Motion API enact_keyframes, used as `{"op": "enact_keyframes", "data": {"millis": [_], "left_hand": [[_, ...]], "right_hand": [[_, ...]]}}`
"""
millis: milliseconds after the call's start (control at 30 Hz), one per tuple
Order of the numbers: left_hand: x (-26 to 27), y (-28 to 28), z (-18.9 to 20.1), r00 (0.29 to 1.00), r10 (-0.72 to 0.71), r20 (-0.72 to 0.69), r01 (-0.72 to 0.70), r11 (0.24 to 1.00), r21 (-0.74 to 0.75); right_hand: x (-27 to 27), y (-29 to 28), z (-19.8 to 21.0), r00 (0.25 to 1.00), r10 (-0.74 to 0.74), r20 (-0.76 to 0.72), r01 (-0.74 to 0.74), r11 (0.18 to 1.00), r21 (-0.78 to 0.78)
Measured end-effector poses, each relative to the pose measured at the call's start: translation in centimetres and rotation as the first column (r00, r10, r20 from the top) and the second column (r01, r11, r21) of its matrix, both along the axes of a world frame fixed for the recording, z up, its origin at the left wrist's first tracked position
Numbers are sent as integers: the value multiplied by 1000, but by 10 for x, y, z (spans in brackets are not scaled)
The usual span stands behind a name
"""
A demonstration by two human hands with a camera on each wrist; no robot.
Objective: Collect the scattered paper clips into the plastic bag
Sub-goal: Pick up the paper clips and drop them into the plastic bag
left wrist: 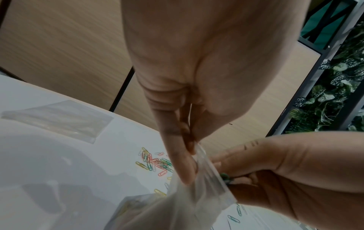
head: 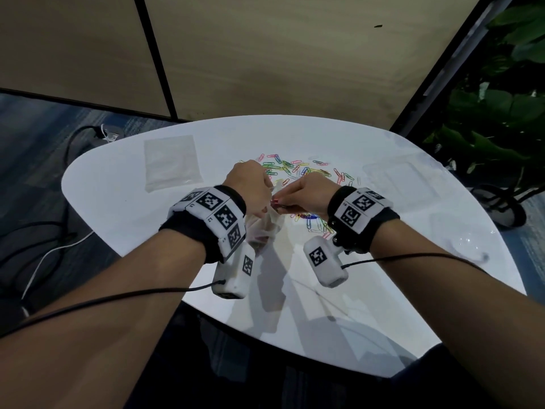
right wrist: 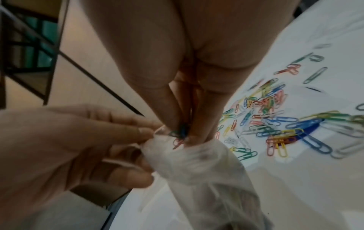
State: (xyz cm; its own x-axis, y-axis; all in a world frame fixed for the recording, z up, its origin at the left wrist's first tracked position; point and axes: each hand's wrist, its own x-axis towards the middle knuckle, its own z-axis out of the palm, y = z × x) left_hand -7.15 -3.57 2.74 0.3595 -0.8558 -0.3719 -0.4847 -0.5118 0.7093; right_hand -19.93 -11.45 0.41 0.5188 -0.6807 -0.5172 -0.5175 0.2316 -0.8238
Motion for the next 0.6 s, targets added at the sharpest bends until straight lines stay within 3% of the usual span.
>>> {"op": "enact_keyframes", "data": {"millis": [67, 167, 233, 300, 333, 400, 467, 500, 533, 567, 600], "left_hand": [[0, 1, 1, 1000, -8, -16, 8, 1000, -10], [-1, 2, 3, 999, -39, -36, 39, 999, -12], [-1, 2, 3, 999, -51, -12, 51, 999, -20], [0, 2, 3, 999, -54, -3, 54, 998, -18], [1, 2, 3, 998, -55, -1, 55, 998, -15], [4, 2, 4, 999, -44, 3, 44, 999, -13], [9, 3, 4, 1000, -30, 6, 30, 1000, -9], [11, 4, 5, 1000, -30, 8, 30, 1000, -5], [13, 5, 5, 999, -30, 10, 30, 1000, -1], [16, 8, 6, 1000, -29, 9, 28, 1000, 4], [19, 10, 7, 1000, -25, 11, 25, 1000, 8]], "right_hand": [[6, 6, -3, 987, 68, -144, -103, 963, -250], [13, 19, -1, 938, 113, -328, -297, 751, -589], [16, 24, 0, 883, 168, -439, -440, 623, -646], [16, 25, 3, 806, 255, -535, -575, 553, -603], [13, 22, 5, 806, 300, -510, -582, 559, -590], [2, 11, 11, 893, 355, -278, -450, 729, -515], [-19, -15, 11, 976, 219, -16, -209, 902, -378], [-33, -30, 6, 993, 113, 14, -101, 927, -361], [-50, -48, -2, 998, 26, -50, -44, 914, -404], [-69, -65, -15, 977, -31, -210, -76, 872, -484], [-91, -80, -29, 894, -67, -442, -204, 818, -537]]}}
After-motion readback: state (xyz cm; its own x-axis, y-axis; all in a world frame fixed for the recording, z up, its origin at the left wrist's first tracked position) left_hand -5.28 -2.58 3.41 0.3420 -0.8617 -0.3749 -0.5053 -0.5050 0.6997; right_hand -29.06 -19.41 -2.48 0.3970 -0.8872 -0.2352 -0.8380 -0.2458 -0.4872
